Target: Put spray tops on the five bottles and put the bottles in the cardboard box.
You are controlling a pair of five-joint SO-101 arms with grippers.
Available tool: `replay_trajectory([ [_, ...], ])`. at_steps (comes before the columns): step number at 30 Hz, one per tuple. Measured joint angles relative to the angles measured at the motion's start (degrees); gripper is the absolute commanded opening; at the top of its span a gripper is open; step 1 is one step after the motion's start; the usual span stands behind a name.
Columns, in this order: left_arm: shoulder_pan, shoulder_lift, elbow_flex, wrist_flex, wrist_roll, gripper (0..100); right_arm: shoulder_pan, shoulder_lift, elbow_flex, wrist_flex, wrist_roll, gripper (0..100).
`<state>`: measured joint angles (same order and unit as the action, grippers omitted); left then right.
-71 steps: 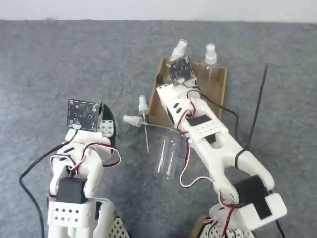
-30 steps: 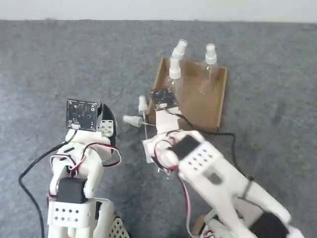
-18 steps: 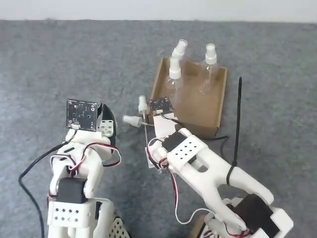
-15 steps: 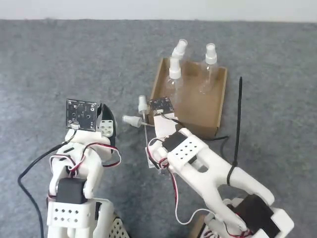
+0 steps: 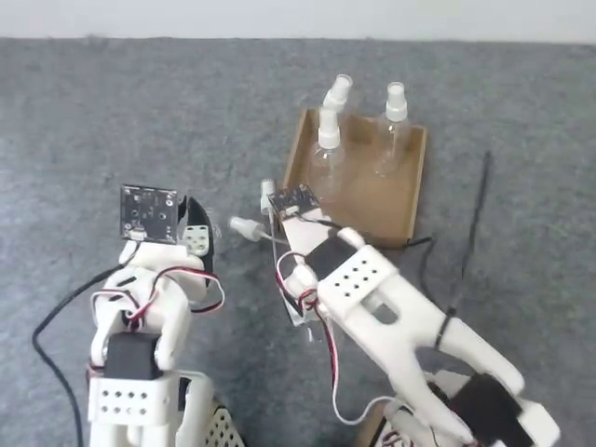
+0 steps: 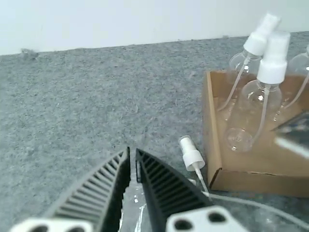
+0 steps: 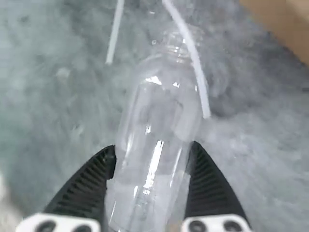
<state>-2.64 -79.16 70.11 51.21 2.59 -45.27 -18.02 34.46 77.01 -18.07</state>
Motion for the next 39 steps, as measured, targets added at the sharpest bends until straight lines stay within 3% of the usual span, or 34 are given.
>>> replay_trajectory([
  [7,-3.3,15.2,-9.1,1.1,0.0,1,0.4,-9.1,-9.8,17.8,8.1,0.6],
  [11,-3.3,29.9,-16.1,1.4,0.0,5,5.8,-13.2,-13.5,23.2,9.1,0.5],
  [15,-4.7,44.6,-23.7,4.2,0.0,10,17.4,-15.6,-13.9,23.4,14.0,0.5],
  [22,-5.5,65.8,-36.0,7.5,-2.7,10,47.2,-16.0,-13.9,23.4,33.5,0.6],
  [25,-5.3,73.7,-41.5,7.6,-3.5,10,58.7,-15.2,-11.7,20.3,41.2,0.6],
  [28,-4.0,80.7,-48.6,8.9,-2.9,10,65.8,-11.2,-6.2,11.9,44.8,0.6],
  [33,1.1,91.5,-62.2,13.0,-3.1,11,71.1,-2.1,-1.2,-1.3,46.2,0.6],
  [39,4.1,101.8,-73.8,15.0,0.1,16,74.4,4.9,-1.1,-8.9,46.2,0.6],
])
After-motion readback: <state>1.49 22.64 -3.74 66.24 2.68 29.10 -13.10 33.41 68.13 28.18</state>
